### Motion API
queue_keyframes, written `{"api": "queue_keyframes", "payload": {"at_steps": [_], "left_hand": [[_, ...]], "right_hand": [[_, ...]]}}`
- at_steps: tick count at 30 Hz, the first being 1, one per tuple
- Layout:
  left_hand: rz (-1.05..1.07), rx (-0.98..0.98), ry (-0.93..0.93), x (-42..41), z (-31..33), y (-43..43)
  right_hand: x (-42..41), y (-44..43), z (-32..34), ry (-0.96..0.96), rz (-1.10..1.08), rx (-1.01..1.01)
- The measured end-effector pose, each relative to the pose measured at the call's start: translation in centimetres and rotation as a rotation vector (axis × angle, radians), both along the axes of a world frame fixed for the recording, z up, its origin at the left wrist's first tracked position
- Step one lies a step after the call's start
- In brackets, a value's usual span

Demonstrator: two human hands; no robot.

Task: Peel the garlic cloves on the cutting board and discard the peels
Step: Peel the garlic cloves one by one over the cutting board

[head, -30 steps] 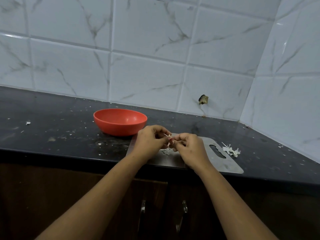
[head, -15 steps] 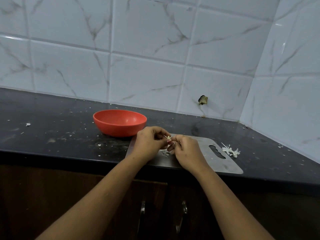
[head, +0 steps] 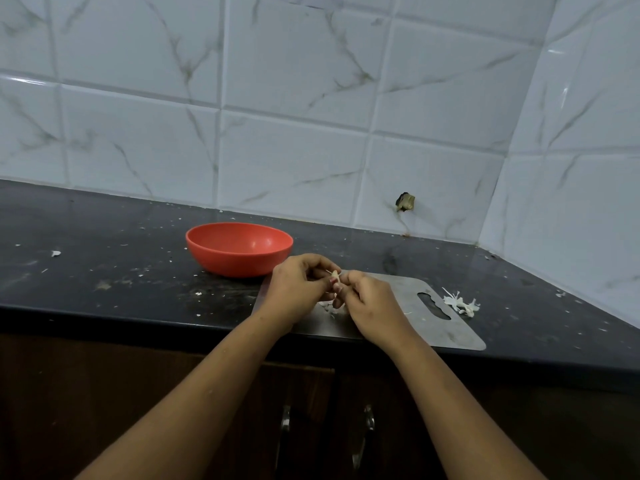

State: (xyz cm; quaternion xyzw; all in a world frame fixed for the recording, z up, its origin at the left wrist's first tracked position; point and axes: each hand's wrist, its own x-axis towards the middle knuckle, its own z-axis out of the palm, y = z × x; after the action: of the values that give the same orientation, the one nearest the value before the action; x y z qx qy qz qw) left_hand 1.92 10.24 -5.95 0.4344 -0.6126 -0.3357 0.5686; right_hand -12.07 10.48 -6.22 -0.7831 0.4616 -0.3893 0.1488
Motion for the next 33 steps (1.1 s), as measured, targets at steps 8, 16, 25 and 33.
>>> {"api": "queue_keyframes", "payload": {"at_steps": [8,16,25,33], "left_hand": [[0.097,-0.127,-0.281,-0.47,0.01,0.06],[0.05,-0.157,-0.363,-0.47,0.02,-0.15],[0.066,-0.229,-0.398,-0.51,0.05,0.03],[0.039,-0.193,-0.376,-0.24,0.21,0.15]], "right_hand": [[-0.05,-0.26,-0.39,0.042,-0.05,-0.089],[-0.1,-0.46,-0.54,0.049,-0.01,0.005],[0.0,0.19,-0.32,-0.004,-0.014,-0.027],[-0.04,0.12,-0.4,0.03,-0.026,-0.057]]}}
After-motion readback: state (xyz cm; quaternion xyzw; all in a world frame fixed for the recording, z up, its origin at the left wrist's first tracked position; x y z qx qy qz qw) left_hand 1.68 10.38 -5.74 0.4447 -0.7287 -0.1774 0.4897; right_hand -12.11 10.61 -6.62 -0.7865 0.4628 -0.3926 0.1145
